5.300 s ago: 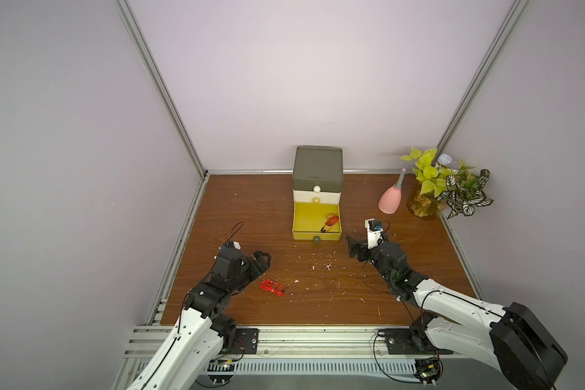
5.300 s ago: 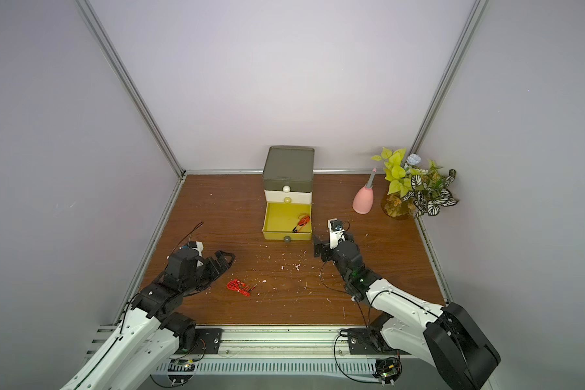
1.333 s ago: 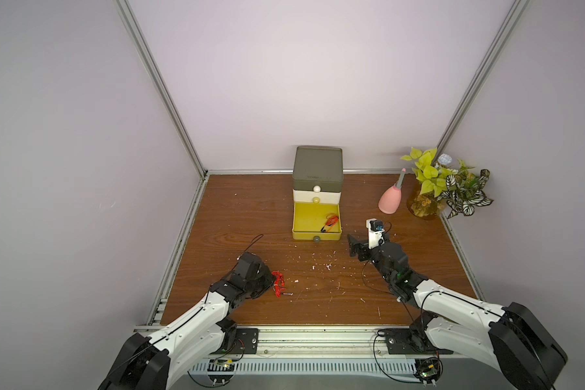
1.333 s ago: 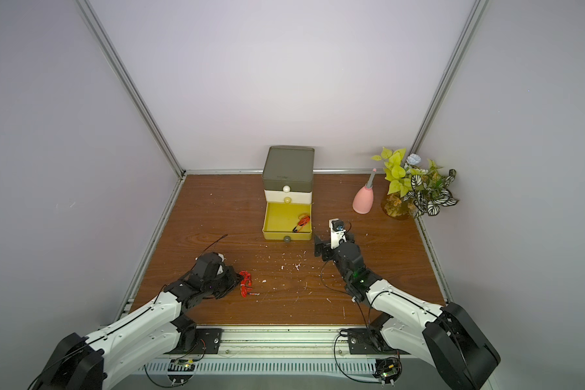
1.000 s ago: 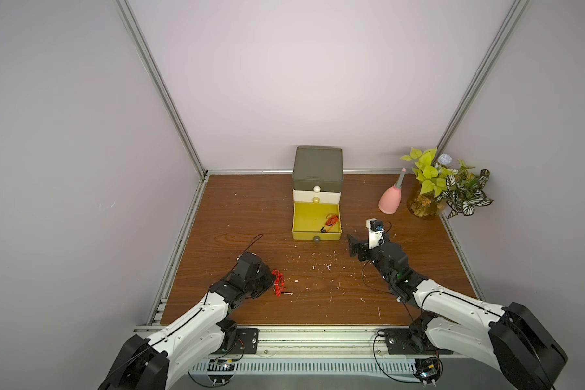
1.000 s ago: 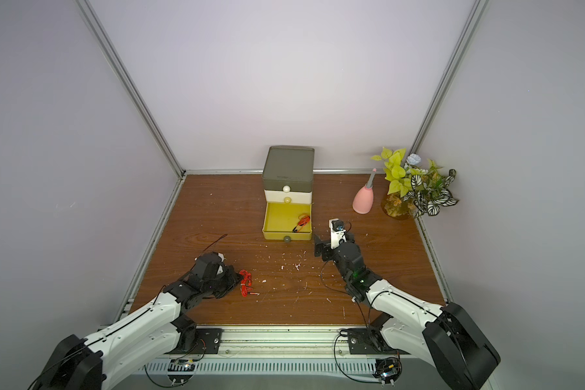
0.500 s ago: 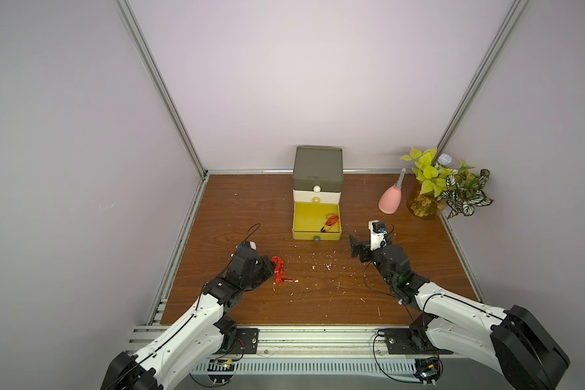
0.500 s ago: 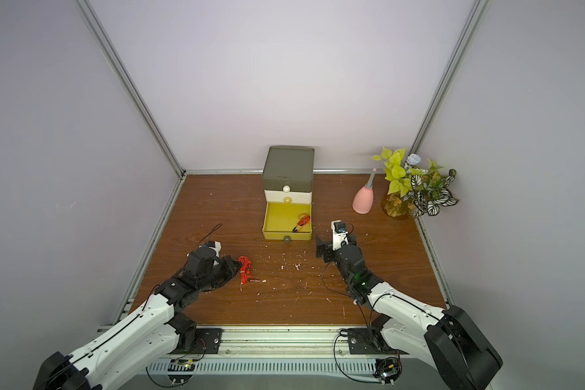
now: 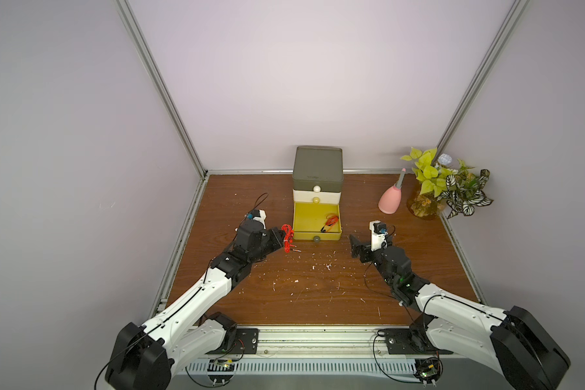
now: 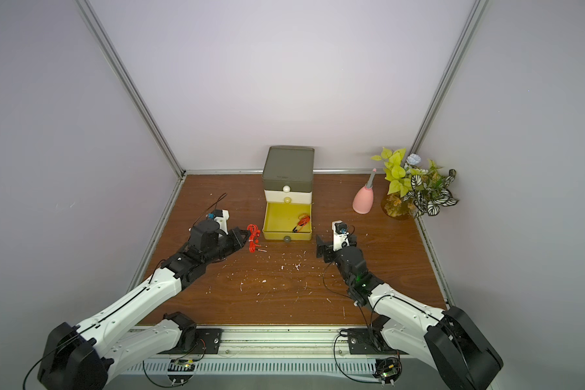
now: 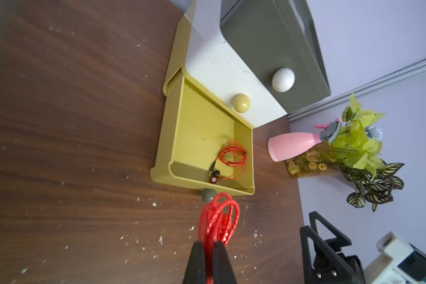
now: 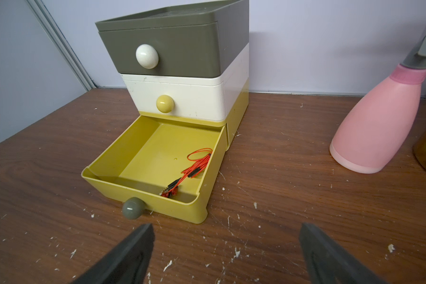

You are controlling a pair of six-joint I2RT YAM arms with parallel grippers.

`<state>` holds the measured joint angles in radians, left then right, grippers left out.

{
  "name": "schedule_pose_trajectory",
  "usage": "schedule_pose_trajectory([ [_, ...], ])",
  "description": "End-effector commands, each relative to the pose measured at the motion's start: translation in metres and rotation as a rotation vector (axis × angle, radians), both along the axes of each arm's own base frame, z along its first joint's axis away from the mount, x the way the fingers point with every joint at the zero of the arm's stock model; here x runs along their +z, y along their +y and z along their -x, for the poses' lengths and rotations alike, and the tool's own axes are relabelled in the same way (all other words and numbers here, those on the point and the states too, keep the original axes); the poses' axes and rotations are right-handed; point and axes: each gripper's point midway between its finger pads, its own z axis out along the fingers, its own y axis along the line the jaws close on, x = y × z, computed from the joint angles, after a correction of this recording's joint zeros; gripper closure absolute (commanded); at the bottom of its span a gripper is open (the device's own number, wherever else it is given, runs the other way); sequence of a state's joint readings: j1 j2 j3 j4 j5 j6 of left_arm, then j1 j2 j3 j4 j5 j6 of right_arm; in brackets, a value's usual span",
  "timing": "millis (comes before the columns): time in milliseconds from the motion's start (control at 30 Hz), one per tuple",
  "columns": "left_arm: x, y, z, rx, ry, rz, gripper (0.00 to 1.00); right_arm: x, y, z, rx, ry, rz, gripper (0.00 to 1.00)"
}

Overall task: Place the wired earphones into the drawer by color
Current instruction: Place the wired earphones in the drawer.

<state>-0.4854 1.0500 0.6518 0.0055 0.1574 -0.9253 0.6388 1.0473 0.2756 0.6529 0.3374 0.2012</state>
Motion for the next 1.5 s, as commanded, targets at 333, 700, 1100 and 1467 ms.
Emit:
schedule_pose_trajectory([
  [333,0.024,-0.037,-0.072,-0.044,-0.229,-0.094,1.00,0.021,-0.006,-0.001,-0.029,-0.075,-0.039,0.01],
  [700,0.004,-0.049,-0.116,-0.002,-0.291,-0.184,1.00,0.021,-0.007,-0.001,-0.031,-0.079,-0.040,0.01],
  [1100,-0.034,-0.068,-0.133,-0.028,-0.252,-0.229,1.00,0.021,-0.008,-0.001,-0.032,-0.082,-0.037,0.01],
  [1467,-0.054,-0.075,-0.134,-0.049,-0.217,-0.237,0.94,0.021,-0.005,-0.001,-0.019,-0.077,-0.034,0.01],
])
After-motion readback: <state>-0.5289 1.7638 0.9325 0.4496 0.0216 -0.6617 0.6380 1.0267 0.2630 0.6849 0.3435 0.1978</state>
